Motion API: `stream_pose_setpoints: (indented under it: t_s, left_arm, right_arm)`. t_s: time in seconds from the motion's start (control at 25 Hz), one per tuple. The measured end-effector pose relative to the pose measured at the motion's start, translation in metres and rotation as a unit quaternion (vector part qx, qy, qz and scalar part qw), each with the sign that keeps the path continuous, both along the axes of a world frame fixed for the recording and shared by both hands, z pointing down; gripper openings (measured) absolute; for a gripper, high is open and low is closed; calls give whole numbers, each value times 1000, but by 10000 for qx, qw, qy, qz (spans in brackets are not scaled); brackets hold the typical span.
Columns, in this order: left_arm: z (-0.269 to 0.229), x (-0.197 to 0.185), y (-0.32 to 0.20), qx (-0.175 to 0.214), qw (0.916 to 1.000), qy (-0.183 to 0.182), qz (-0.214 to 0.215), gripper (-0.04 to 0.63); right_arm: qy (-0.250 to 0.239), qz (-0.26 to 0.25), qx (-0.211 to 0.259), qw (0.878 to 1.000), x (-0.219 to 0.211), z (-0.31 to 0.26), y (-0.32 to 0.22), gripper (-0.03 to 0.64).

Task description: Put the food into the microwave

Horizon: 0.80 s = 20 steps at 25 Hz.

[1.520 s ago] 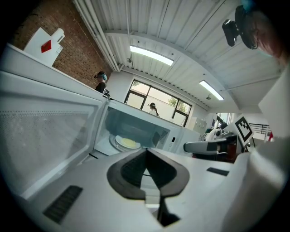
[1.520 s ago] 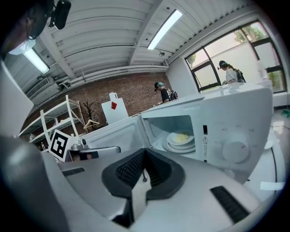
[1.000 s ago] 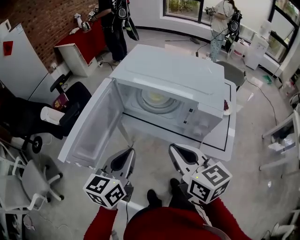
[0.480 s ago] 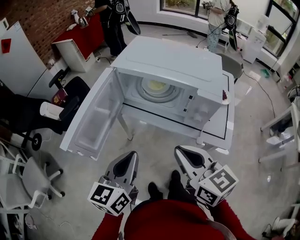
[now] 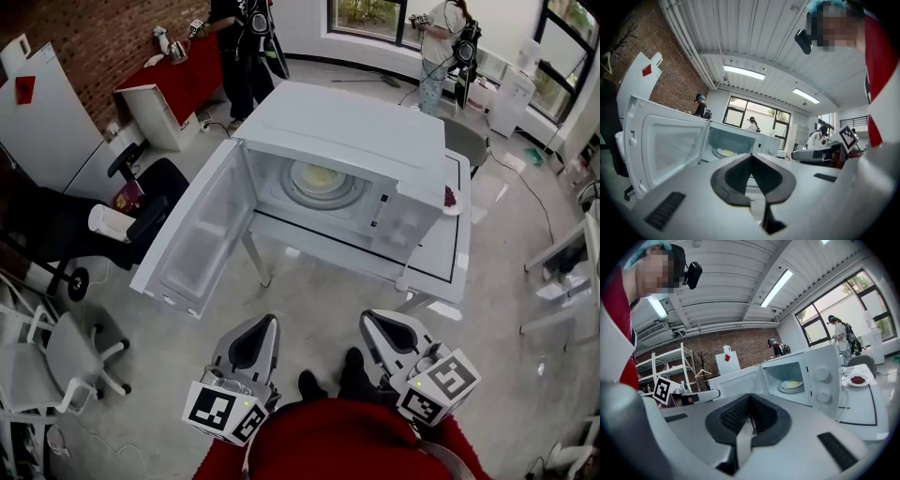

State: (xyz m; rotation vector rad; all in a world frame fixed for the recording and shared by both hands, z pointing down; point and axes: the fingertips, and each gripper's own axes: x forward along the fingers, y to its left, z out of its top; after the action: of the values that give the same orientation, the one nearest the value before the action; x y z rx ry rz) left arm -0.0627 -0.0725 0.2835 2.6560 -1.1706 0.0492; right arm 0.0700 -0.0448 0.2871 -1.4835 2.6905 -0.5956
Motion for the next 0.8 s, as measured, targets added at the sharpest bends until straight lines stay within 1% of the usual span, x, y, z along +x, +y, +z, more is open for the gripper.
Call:
stream_pose_setpoints:
  t_s: [0.28, 0.48, 0.68, 0.8]
  left_arm:
    - [-5, -3, 11, 47, 10000, 2, -10, 11]
    - [-3, -5, 24, 73, 10000, -23, 1, 9]
    - [-2, -8, 27, 85, 10000, -10, -50, 10]
    - [0, -10, 29, 112, 9999, -49, -77, 9]
  right_arm:
    - [265, -66, 126, 9995, -2, 0, 11, 14]
    - [323, -85, 189, 9993, -4, 2, 21, 14]
    - [371, -156, 292, 9988, -7, 2, 24, 14]
    - [452, -208, 279, 9984, -10, 5, 26, 14]
